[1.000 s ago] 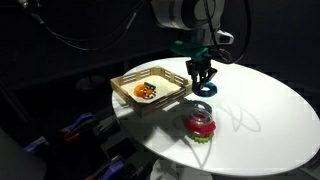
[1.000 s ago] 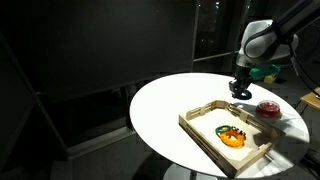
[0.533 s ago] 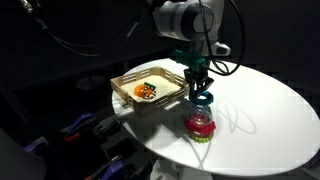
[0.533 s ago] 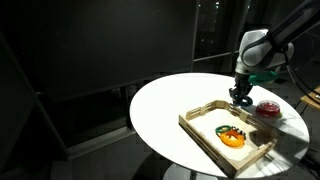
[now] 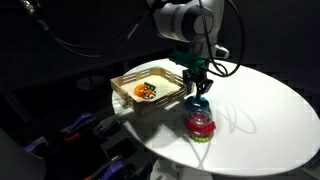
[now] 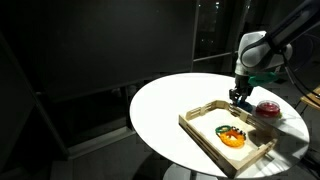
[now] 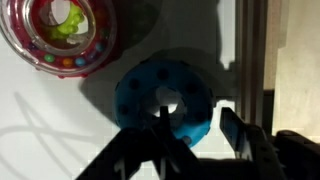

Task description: Pick up the blue ring from the tray and put it on the table

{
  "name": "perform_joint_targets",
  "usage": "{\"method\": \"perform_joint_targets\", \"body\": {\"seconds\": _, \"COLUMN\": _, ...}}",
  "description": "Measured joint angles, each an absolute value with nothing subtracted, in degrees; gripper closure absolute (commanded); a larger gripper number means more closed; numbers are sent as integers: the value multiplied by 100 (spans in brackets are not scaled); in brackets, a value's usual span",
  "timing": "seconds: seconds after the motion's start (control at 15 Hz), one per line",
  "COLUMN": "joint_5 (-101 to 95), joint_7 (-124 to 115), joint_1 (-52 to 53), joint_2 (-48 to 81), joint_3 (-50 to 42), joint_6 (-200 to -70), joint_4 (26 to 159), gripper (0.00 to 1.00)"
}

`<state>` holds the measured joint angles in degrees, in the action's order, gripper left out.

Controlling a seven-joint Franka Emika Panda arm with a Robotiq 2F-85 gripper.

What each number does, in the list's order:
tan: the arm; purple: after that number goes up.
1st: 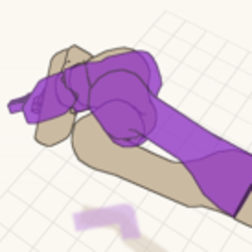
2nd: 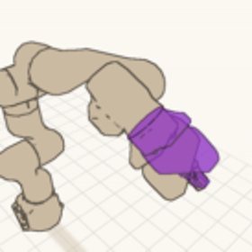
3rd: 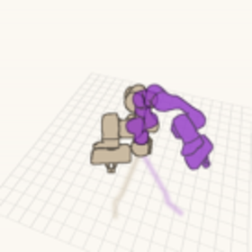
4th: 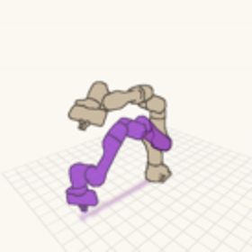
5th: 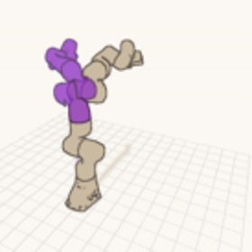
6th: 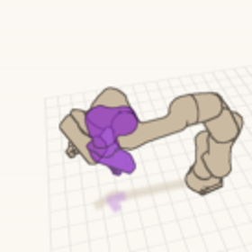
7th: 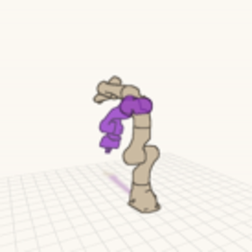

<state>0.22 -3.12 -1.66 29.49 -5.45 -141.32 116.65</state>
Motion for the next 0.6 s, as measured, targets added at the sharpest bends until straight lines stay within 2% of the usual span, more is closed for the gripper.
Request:
{"method": "perform_joint_targets", "body": {"seconds": 0.13, "joint_5": 5, "joint_7": -312, "joint_1": -160, "joint_2": 2948, "joint_3": -545, "joint_6": -14121, "joint_4": 11637, "gripper": 1}}
{"method": "perform_joint_targets", "body": {"seconds": 0.6, "joint_5": -81, "joint_7": -312, "joint_1": -128, "joint_2": 2781, "joint_3": -545, "joint_6": -14065, "joint_4": 11584, "gripper": 0}}
